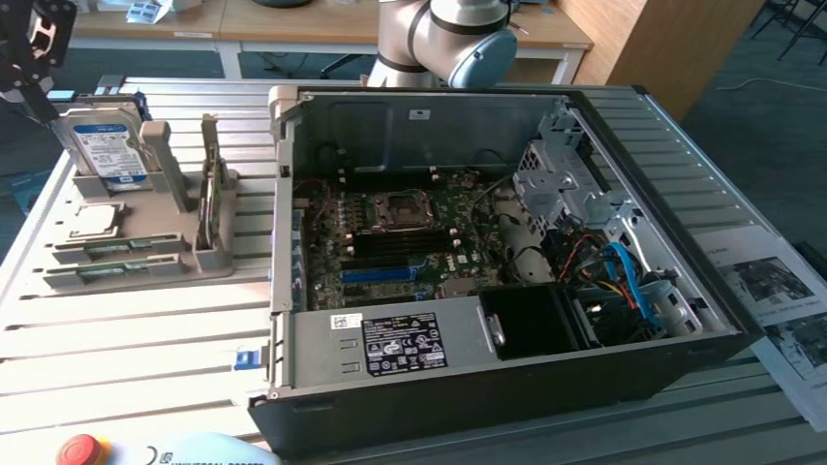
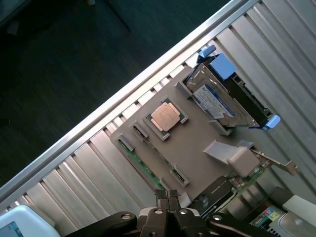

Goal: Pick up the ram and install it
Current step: 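Pick up the ram and move it above insertion slot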

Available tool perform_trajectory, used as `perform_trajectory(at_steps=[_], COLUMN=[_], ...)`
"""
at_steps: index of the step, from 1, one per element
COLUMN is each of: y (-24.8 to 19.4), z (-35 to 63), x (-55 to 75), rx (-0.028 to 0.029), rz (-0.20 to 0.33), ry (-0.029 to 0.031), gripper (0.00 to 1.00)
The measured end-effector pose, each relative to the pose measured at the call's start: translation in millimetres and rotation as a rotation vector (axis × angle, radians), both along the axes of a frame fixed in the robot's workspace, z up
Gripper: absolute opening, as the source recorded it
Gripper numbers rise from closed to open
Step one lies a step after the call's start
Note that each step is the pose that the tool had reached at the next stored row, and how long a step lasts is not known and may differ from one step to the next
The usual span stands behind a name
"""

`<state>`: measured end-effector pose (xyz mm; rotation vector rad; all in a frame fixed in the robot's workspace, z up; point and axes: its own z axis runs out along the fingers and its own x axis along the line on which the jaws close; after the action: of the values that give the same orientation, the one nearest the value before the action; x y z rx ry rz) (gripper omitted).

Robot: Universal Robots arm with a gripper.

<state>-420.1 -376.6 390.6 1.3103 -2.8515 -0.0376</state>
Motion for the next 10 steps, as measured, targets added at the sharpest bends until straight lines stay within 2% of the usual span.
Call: perform_trajectory(at_steps=[10], y=[0.0], z=[0.0], x=[0.0], rx=[0.0], rz=[0.079], ry=[0.0], gripper=[0.1])
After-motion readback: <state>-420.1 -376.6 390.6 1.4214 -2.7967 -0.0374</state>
